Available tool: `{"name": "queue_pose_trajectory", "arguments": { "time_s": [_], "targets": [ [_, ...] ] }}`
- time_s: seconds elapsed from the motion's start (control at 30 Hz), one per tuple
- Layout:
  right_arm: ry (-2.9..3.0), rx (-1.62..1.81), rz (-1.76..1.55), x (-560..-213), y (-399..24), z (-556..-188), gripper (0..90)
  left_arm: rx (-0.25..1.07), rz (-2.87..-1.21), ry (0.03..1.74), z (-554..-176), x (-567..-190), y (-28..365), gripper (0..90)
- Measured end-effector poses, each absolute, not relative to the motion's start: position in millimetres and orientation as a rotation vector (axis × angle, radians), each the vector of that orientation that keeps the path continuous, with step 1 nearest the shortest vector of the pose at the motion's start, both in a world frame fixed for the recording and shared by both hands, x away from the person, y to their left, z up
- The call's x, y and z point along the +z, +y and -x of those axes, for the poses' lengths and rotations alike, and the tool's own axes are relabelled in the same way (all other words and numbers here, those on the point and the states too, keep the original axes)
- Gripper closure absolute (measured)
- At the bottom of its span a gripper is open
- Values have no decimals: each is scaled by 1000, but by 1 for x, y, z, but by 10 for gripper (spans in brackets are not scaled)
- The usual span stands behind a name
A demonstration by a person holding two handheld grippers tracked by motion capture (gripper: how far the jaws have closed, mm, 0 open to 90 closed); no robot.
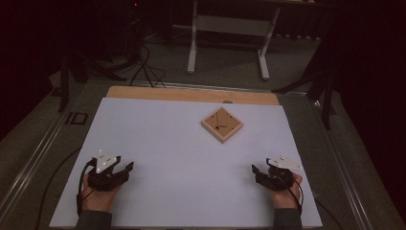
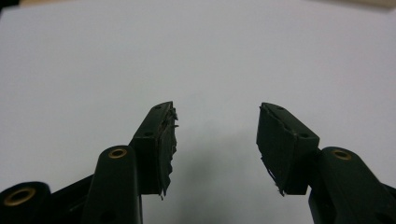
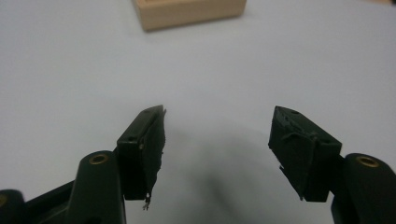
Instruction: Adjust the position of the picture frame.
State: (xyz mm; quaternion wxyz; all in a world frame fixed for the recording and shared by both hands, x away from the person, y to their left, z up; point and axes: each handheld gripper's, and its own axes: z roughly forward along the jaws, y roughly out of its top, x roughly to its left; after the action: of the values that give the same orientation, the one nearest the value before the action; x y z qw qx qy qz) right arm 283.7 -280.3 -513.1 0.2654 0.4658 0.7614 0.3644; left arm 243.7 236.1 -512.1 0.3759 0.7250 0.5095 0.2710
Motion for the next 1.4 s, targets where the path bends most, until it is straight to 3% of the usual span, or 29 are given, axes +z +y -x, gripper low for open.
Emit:
{"name": "queue_pose_trajectory", "arguments": {
  "time_s": [0.5, 1.4],
  "targets": [
    [2009, 1061, -1256, -507, -276, -280, 387, 668, -1734, 1347, -226, -502, 262, 485],
    [2011, 1097, -1196, -488, -243, -291, 387, 666, -1740, 1384, -234, -509, 268, 483]
  ]
}}
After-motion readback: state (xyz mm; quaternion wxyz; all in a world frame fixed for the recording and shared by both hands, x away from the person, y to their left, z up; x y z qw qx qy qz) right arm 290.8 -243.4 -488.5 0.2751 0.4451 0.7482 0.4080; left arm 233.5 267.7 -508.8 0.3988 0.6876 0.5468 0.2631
